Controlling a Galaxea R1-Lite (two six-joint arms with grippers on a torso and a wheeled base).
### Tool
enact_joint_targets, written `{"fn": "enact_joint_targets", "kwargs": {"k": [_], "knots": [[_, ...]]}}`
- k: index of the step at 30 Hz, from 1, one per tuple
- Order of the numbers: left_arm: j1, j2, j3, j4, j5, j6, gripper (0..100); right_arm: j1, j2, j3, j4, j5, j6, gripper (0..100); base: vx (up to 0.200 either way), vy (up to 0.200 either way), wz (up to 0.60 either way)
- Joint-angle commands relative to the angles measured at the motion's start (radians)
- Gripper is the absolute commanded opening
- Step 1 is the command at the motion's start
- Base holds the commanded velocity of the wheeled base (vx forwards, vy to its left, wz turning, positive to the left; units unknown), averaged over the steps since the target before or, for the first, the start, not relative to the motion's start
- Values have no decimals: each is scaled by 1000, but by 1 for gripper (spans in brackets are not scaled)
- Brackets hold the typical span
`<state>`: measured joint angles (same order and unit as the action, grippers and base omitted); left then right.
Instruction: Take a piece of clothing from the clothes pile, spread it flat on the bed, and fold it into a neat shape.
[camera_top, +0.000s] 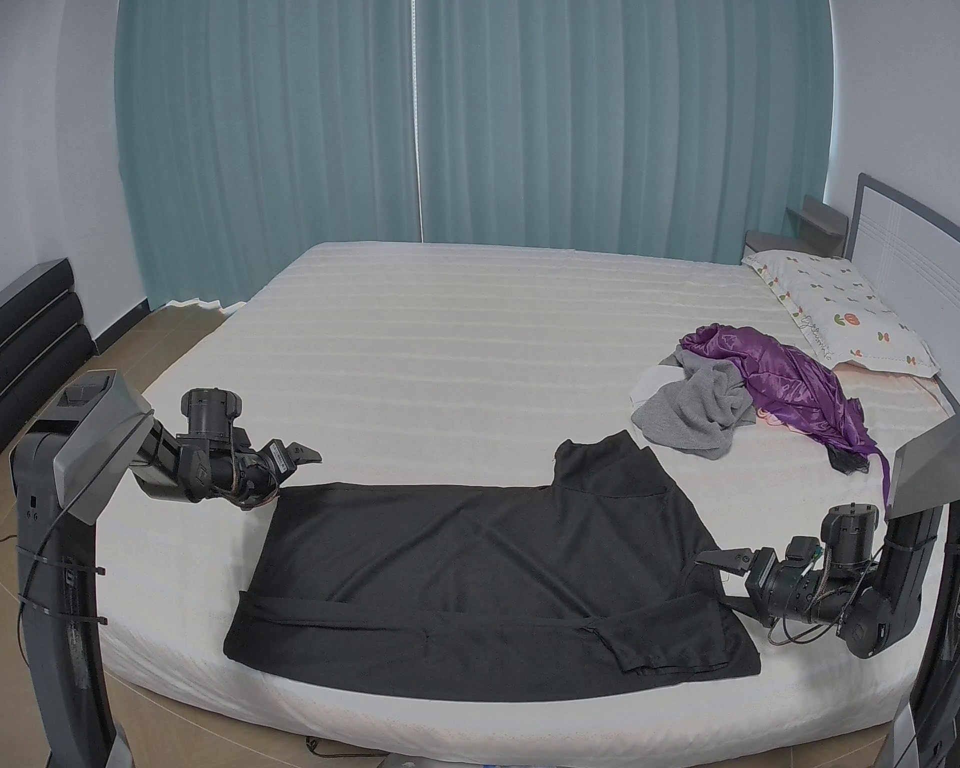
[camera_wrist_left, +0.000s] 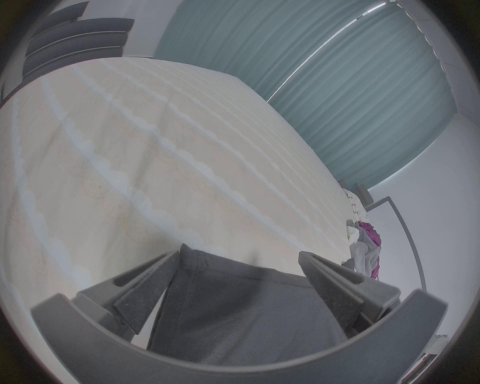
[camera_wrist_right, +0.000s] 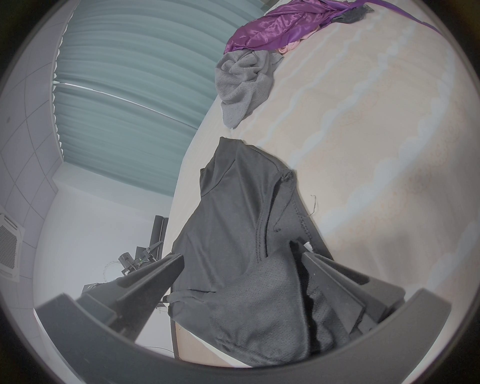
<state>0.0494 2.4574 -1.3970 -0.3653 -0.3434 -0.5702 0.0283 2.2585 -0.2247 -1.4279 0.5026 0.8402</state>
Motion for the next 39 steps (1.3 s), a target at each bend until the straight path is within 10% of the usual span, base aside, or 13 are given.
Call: {"fn": "enact_joint_targets", "kwargs": {"k": [1, 17, 18, 39], "knots": [[6, 6, 10, -3, 1, 0, 100, -2, 21, -1, -2, 1, -1, 100, 0, 0, 0], [14, 35, 7, -23, 0, -3, 100, -1, 21, 1, -2, 2, -1, 100, 0, 0, 0], [14, 37, 7, -23, 0, -3, 0, 1, 21, 1, -2, 1, -1, 100, 0, 0, 0], [41, -11, 47, -95, 40, -191, 0, 84, 3, -268, 73, -248, -10, 100, 0, 0, 0]]}}
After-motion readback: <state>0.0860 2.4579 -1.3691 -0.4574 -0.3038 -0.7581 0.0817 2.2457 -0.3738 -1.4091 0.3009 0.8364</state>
